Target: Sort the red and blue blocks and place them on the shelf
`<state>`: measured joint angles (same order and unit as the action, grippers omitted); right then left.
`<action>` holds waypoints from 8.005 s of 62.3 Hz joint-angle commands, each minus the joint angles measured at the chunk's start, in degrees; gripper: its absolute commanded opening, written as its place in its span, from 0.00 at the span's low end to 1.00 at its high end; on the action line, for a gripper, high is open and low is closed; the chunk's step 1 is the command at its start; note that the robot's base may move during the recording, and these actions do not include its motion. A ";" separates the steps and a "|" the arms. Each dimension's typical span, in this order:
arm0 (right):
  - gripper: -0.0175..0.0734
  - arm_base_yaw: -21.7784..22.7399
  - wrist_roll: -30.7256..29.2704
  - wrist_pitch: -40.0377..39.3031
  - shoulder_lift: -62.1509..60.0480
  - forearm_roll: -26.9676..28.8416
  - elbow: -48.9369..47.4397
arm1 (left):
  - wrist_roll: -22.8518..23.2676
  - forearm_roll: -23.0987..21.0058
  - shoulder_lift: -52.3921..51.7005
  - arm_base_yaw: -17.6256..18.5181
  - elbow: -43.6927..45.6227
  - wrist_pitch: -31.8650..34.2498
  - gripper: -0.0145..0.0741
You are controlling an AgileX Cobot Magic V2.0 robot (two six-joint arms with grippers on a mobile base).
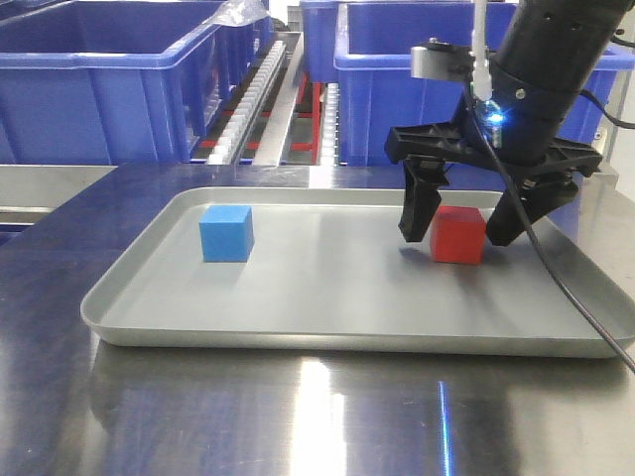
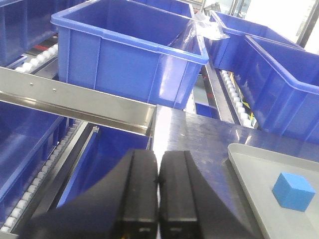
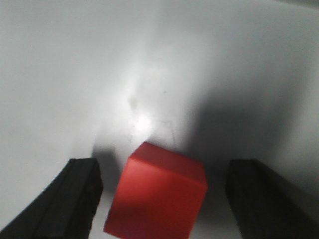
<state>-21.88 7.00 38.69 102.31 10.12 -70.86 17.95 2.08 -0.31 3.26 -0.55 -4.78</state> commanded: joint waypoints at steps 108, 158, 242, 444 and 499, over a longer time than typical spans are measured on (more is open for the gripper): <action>0.26 5.09 -0.21 -13.98 -34.08 -10.57 3.31 | -0.05 -0.38 -0.93 -0.06 -1.44 5.20 0.32; 0.26 23.35 -0.21 -22.25 -76.14 -10.51 42.05 | -0.05 -0.38 -0.93 -0.06 -1.44 5.20 0.32; 0.26 23.73 -0.21 -26.32 -78.30 -10.51 45.05 | -0.05 -0.38 -0.93 -0.06 -1.44 5.20 0.32; 0.26 23.73 -0.21 -26.27 -78.30 -10.51 45.05 | -6.05 -5.17 95.32 29.98 78.48 -32.94 0.75; 0.26 23.73 -0.21 -26.27 -78.30 -10.51 45.05 | -1.71 -2.08 103.81 30.80 79.08 -32.45 0.72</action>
<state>1.47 7.00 17.76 23.79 0.00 -24.20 15.57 0.00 106.18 33.92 76.73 -39.61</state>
